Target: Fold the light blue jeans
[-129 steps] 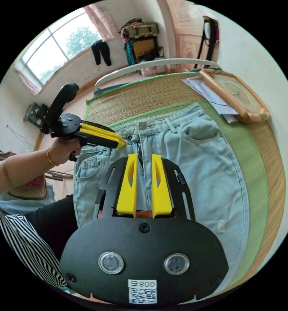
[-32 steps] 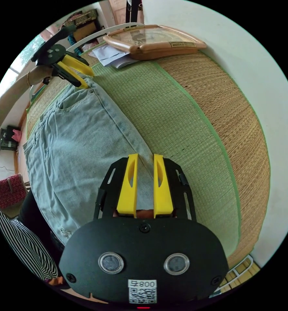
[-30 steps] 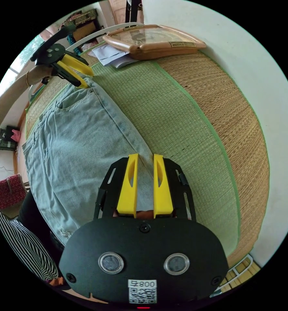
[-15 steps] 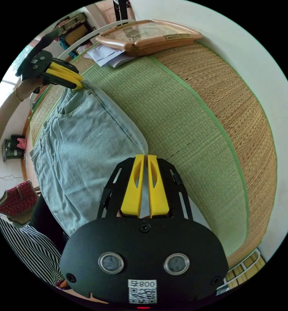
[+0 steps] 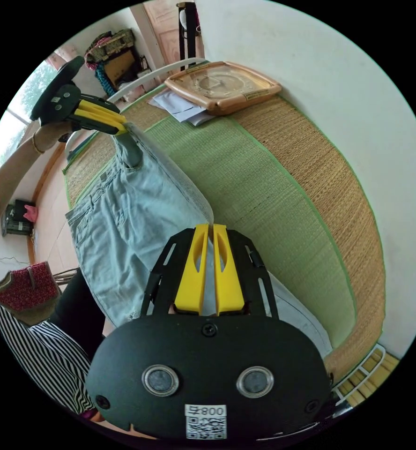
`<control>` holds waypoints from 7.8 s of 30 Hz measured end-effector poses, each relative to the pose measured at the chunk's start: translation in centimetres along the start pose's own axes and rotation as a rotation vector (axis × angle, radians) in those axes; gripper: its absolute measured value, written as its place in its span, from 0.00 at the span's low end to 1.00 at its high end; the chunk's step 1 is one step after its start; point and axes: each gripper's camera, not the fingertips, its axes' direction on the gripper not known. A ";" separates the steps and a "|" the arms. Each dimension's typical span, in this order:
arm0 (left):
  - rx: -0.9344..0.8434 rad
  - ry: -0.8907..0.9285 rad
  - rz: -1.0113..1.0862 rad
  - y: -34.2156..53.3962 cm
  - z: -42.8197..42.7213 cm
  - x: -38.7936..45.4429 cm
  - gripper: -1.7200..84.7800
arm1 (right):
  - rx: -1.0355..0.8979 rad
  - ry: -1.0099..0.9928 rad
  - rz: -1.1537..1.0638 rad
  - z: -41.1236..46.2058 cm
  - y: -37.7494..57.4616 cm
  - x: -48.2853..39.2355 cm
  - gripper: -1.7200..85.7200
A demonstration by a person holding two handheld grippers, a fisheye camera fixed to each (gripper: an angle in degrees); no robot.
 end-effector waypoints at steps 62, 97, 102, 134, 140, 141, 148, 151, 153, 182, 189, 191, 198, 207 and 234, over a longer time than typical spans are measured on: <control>-0.111 0.150 -0.013 42.0 7.8 14.8 0.03 | -0.113 -0.152 -0.191 18.9 23.3 -32.2 0.04; 0.136 0.394 -0.245 44.0 14.6 14.5 0.03 | -0.110 -0.352 0.002 26.4 24.2 -24.5 0.05; 0.035 0.415 -0.306 43.3 19.2 14.4 0.02 | -0.051 -0.449 0.050 25.3 25.7 -22.2 0.04; 0.128 0.641 -0.057 17.6 31.7 25.7 0.11 | 0.118 -0.213 0.611 18.2 26.5 7.9 0.11; 0.092 0.670 -0.016 15.0 34.6 27.8 0.10 | -0.021 -0.156 0.698 20.2 21.9 13.5 0.12; 0.090 0.672 -0.012 14.8 34.8 28.0 0.10 | -0.041 -0.148 0.719 20.6 21.3 14.4 0.13; 0.091 0.700 0.014 12.4 37.7 30.1 0.07 | -0.151 -0.077 0.784 22.2 19.2 16.9 0.11; 0.089 0.699 0.025 11.4 38.9 31.3 0.06 | -0.199 -0.012 0.758 22.4 18.5 16.7 0.12; 0.092 0.697 0.026 10.9 39.5 32.0 0.06 | -0.216 0.022 0.754 22.6 18.2 16.7 0.12; 0.153 0.689 0.226 4.2 42.0 46.7 0.04 | 0.285 -0.318 0.755 13.1 48.7 23.4 0.02; 0.031 0.611 0.376 2.6 43.6 54.4 0.04 | 0.400 -0.404 0.862 14.9 65.0 20.9 0.02; -0.024 0.584 0.404 2.0 45.0 57.1 0.04 | 0.397 -0.410 0.886 16.2 68.1 20.3 0.02; -0.166 0.489 0.425 0.0 49.1 63.1 0.04 | 0.354 -0.447 0.920 22.2 76.5 19.7 0.02; -0.247 0.494 0.354 -2.4 51.9 65.6 0.04 | 0.427 -0.552 0.957 27.2 83.8 20.0 0.02; -0.035 0.762 0.099 -5.1 52.2 62.1 0.07 | 0.406 -0.589 0.947 35.2 92.4 18.1 0.02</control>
